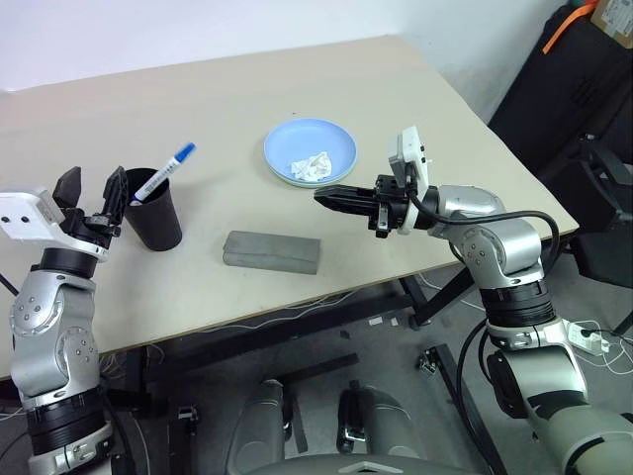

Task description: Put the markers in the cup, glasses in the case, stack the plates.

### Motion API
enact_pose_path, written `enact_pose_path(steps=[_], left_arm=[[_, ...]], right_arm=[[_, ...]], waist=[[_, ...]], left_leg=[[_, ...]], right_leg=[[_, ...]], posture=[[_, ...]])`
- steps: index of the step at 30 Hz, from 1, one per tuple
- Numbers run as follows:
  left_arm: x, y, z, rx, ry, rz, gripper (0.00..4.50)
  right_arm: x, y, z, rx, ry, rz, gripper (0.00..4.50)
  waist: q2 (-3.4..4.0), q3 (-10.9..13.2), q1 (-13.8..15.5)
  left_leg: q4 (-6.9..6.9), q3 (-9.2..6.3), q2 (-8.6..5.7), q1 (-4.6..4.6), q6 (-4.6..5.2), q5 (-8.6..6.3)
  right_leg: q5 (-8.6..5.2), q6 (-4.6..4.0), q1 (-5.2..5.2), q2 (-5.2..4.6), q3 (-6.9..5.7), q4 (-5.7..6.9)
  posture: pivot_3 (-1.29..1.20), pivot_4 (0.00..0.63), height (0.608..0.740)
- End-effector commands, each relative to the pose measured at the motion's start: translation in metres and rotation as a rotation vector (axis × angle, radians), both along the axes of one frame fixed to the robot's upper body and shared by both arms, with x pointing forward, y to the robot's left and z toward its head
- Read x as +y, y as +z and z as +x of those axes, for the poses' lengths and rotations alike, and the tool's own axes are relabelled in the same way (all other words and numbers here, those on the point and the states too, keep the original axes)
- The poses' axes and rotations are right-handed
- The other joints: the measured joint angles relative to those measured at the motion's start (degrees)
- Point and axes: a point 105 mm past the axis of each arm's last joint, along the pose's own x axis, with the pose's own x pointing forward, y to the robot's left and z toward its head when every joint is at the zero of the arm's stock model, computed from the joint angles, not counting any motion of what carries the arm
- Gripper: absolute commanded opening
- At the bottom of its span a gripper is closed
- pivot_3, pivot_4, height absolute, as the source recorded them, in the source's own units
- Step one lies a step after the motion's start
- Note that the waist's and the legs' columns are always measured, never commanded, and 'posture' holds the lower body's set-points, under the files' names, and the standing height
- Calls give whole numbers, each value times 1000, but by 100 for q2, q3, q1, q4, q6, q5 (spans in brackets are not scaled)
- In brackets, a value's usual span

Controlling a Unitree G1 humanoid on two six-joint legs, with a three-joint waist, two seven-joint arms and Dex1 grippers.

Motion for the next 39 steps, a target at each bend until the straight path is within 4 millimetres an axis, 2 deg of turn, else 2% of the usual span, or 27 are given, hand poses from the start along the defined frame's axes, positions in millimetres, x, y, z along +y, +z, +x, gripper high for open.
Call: enact_pose_path(steps=[1,14,17,21,26,30,34,39], left_arm=[[-6,13,-6,-57,-11,25,4480],[-4,16,-12,-63,-6,13,4480],[-8,17,-15,-68,-54,15,4480],[-18,18,-25,-66,-166,-2,4480],[-30,-2,-55,102,-404,12,4480],[-22,-12,-68,194,-454,33,4480],[-13,-13,-63,193,-415,14,4480],[-19,-15,-58,193,-463,20,4480]], right_arm=[[1,7,-3,-46,8,3,0],[1,17,-5,-58,25,61,0],[0,19,-4,-59,22,73,0],[-5,23,-3,-52,9,99,0],[-15,28,-4,-40,-2,105,0],[-18,23,-8,-25,2,77,0],[-23,18,-9,-11,-25,67,0],[-19,16,-10,-33,-8,24,0]], waist=[[0,0,2],[0,0,1],[0,0,1],[-1,1,-1],[2,4,-109],[3,5,-131],[5,6,-130],[5,6,-140]], left_leg=[[0,0,0,0,0,0],[0,0,0,0,0,0],[0,0,0,0,0,0],[0,0,0,-1,0,0],[-11,1,1,-2,-1,-1],[-20,-4,2,-2,-15,-10],[-35,-5,2,-1,-16,-11],[-40,4,2,-16,-9,-13]], right_leg=[[0,0,0,0,0,0],[0,0,0,0,0,0],[0,0,0,0,0,0],[0,0,0,0,0,-1],[0,-1,-2,0,0,-14],[-1,-3,-3,1,-3,-28],[1,-13,2,0,-6,-61],[12,3,-4,0,-6,-72]], posture=[[0,150,719],[0,150,719],[0,150,719],[0,150,719],[0,150,719],[0,150,719],[0,150,719],[0,150,719]])
